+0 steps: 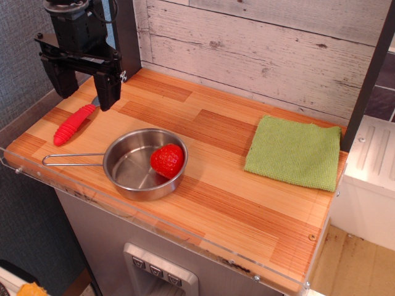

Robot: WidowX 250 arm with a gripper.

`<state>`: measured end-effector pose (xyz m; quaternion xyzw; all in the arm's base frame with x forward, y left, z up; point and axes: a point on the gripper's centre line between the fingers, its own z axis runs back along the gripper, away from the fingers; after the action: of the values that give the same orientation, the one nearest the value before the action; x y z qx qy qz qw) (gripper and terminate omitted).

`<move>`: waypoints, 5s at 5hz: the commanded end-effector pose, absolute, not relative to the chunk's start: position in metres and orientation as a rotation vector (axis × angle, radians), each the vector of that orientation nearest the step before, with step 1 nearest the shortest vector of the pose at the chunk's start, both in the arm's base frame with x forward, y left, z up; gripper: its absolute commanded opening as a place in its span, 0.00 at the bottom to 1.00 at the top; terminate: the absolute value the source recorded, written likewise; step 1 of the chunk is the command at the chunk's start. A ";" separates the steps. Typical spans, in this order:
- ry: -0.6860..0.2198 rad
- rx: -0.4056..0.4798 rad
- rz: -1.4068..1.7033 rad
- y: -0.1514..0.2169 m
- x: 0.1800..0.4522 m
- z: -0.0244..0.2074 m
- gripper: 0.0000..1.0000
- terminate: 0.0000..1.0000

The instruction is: Move fork to bottom left edge of green cloth.

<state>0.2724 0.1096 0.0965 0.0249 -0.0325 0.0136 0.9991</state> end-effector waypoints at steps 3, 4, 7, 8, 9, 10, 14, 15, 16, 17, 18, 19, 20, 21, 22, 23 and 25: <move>-0.168 0.043 0.169 0.180 0.331 0.091 1.00 0.00; -0.151 0.082 0.151 0.209 0.359 0.064 1.00 0.00; -0.145 0.063 0.095 0.212 0.336 0.062 1.00 0.00; -0.130 0.061 0.090 0.210 0.332 0.057 1.00 0.00; -0.092 0.068 0.076 0.202 0.326 0.042 1.00 0.00; -0.080 0.076 0.048 0.195 0.319 0.036 1.00 0.00; -0.064 0.048 0.036 0.196 0.310 0.030 0.00 0.00; -0.067 0.041 0.033 0.197 0.313 0.034 0.00 0.00; -0.087 0.050 0.027 0.197 0.313 0.049 0.00 0.00; -0.139 0.037 0.061 0.188 0.308 0.081 0.00 0.00; -0.196 -0.002 0.089 0.152 0.300 0.120 0.00 0.00; -0.207 -0.022 0.051 0.103 0.297 0.135 0.00 0.00; -0.233 -0.006 0.000 0.055 0.292 0.138 0.00 0.00; -0.237 0.001 0.002 0.005 0.297 0.132 0.00 0.00; -0.178 0.015 0.053 -0.045 0.308 0.125 0.00 0.00; -0.099 -0.009 0.080 -0.084 0.318 0.120 0.00 0.00; -0.013 -0.048 0.081 -0.092 0.337 0.100 0.00 0.00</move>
<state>0.3302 -0.0920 0.0839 -0.0145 0.0218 0.0362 0.9990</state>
